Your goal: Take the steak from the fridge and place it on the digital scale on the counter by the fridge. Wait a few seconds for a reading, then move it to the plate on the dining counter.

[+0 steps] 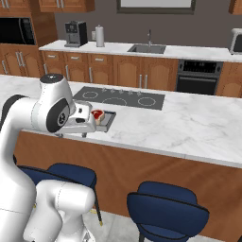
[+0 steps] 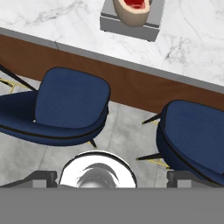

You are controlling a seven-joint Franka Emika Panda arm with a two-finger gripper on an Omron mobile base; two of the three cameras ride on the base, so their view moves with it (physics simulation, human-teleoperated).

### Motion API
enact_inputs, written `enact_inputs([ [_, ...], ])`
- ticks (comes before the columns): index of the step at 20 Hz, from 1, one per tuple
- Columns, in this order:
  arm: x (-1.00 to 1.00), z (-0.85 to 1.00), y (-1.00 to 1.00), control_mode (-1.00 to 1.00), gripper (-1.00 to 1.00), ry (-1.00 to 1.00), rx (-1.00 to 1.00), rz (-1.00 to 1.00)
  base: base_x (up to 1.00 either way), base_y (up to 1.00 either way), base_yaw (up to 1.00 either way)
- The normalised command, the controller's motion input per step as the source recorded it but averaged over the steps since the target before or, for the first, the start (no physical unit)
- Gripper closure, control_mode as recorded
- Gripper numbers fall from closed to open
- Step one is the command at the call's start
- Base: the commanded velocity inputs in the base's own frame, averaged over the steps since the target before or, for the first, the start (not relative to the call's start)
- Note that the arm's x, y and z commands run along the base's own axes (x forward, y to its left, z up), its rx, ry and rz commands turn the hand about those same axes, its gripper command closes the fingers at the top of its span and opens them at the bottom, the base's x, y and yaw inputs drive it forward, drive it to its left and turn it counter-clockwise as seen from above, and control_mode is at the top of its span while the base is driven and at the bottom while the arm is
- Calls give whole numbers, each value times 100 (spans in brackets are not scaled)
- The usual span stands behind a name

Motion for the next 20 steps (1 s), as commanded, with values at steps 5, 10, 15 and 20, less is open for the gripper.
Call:
enact_inputs([
  [5,0,0,0,-100,-100,0,0,0,0,0,0],
  [10,0,0,0,-100,-100,0,0,0,0,0,0],
  [15,0,0,0,-100,-100,0,0,0,0,0,0],
  [20,0,0,0,-100,-100,0,0,0,0,0,0],
])
